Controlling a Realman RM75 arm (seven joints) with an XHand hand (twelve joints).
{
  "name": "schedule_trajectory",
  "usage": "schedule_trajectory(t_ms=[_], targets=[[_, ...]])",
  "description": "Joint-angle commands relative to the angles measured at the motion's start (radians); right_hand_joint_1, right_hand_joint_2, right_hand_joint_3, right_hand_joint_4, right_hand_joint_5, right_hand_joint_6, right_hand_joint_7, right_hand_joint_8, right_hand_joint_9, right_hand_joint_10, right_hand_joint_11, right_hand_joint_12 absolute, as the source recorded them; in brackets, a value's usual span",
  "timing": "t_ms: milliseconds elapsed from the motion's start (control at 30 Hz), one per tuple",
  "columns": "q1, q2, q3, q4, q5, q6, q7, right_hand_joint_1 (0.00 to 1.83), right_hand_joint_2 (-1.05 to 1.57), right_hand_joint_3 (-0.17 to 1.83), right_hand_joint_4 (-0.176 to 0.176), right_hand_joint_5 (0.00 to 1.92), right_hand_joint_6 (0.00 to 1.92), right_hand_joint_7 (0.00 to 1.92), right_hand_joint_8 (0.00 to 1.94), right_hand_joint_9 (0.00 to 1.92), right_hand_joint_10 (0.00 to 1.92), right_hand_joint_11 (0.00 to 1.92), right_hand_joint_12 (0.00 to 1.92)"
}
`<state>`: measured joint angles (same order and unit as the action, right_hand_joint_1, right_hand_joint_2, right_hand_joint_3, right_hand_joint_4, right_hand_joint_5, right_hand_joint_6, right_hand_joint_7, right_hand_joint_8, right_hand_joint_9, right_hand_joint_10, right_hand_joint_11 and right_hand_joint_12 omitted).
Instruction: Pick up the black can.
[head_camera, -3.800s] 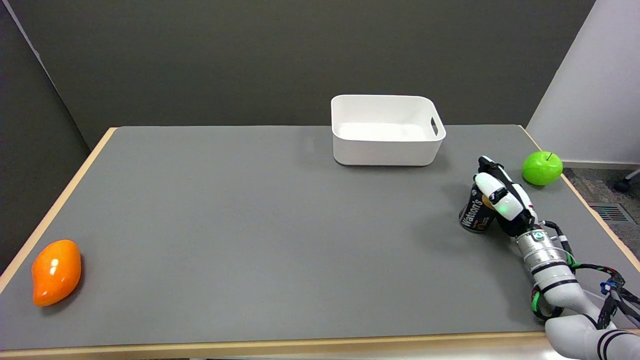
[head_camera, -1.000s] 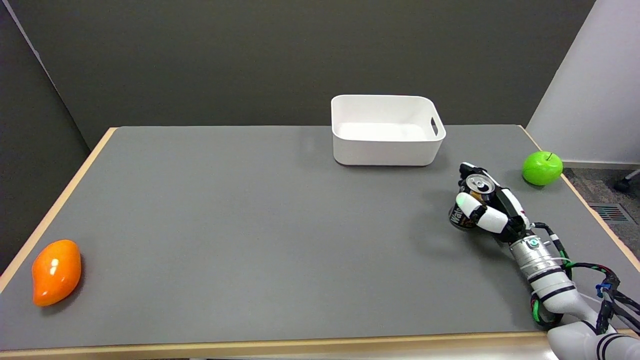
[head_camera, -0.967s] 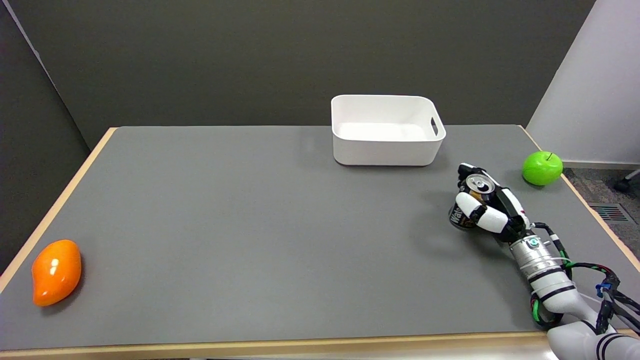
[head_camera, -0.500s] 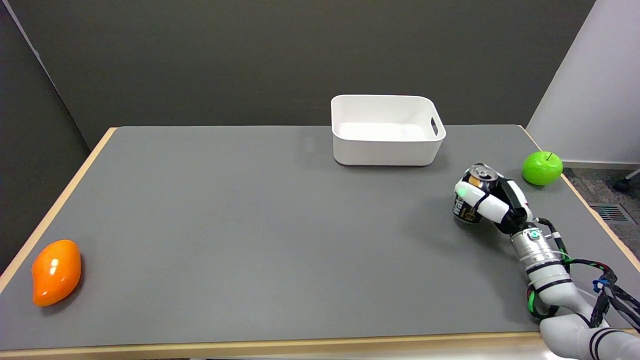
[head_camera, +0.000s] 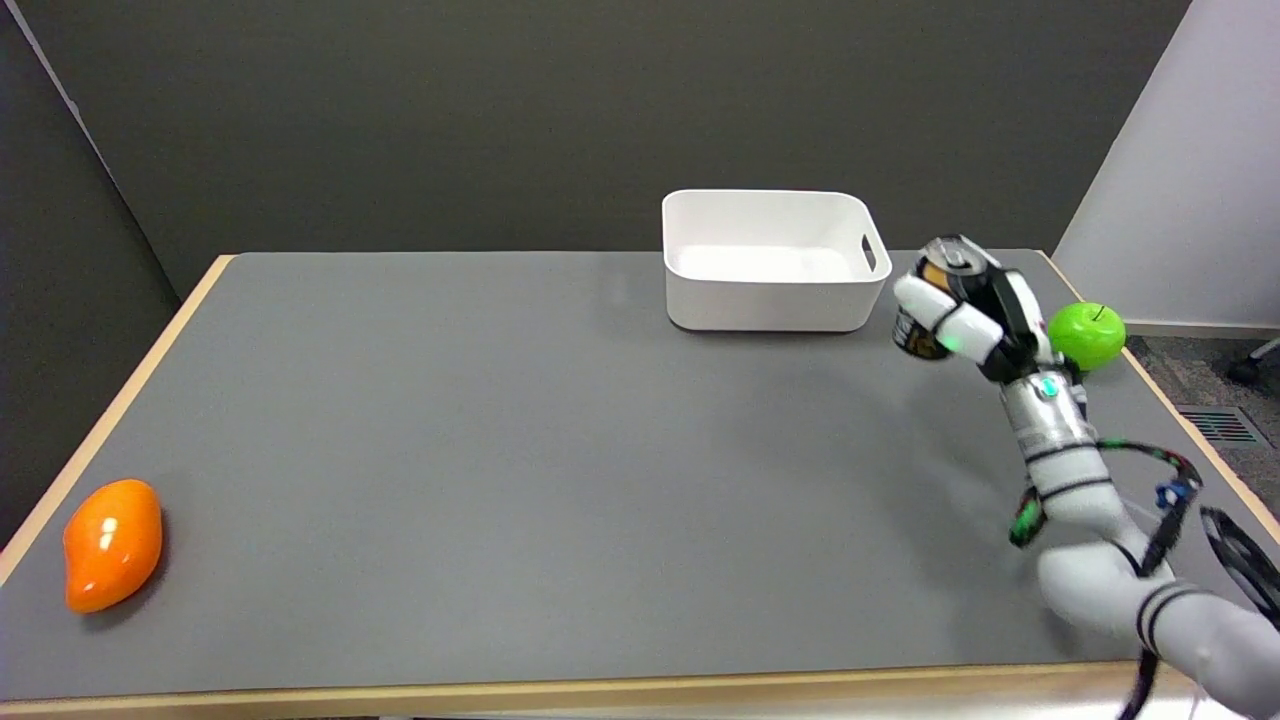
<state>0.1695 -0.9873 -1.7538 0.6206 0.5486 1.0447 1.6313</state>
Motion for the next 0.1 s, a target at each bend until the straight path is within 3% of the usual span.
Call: schedule_trajectory(t_ms=[33,100], targets=[[0.447,-0.069,-0.169,0.047,0.005,-0.354,-0.529,1.18,1.25,0.11,-0.176,0.48,1.58,0.83,1.42,0.75,1.25,0.58,1.76],[0.508,-0.107,-0.195,-0.032,0.005,-0.370,-0.545,1.18,1.25,0.11,-0.176,0.48,1.58,0.83,1.42,0.75,1.25,0.57,1.76]])
